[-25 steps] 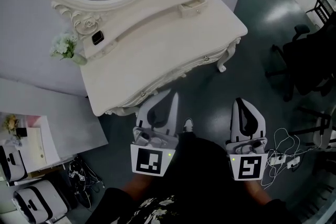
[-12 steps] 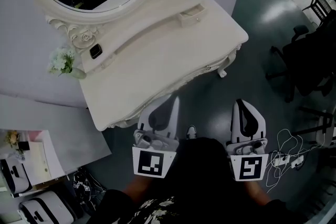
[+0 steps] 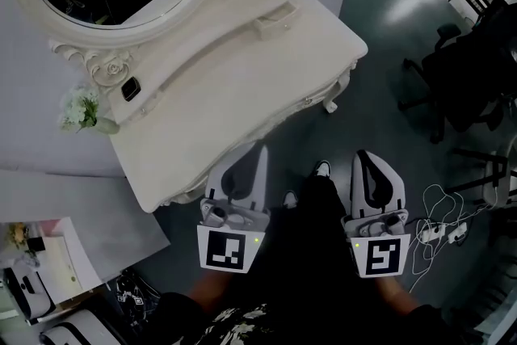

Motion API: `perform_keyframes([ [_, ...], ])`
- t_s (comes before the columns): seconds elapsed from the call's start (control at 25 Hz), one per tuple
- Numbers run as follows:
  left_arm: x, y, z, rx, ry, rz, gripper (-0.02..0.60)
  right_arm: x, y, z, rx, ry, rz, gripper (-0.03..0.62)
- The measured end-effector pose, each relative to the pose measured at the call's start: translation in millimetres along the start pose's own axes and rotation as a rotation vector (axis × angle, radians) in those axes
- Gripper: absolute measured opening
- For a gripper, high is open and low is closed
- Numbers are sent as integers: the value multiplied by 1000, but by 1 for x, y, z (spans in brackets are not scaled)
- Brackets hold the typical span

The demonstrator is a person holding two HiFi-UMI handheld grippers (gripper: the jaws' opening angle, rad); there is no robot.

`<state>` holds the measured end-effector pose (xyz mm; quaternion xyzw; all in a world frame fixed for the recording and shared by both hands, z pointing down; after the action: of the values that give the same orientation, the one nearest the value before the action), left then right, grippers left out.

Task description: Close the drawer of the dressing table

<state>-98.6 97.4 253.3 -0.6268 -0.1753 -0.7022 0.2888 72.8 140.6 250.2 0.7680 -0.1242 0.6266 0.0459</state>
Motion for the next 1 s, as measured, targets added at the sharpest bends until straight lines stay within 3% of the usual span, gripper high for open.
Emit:
perform_keyframes([
  [0.4, -2, 24, -9, -16, -3, 1, 2, 4, 16, 22, 13, -2, 0, -1],
  [1.0, 24, 55, -46, -105, -7, -67, 2, 25, 82, 30, -75, 15, -14, -2],
])
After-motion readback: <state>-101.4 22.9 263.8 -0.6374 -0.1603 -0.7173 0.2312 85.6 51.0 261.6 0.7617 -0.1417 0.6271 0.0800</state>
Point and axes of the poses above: the fingertips, and each gripper's own axes: y forward along the fingers, z to its right, x out of its underside, the point moved 3 cm from there along -y, backward along the fingers, and after that the axes turned 6 degrees about z, right-handed, at the moved point
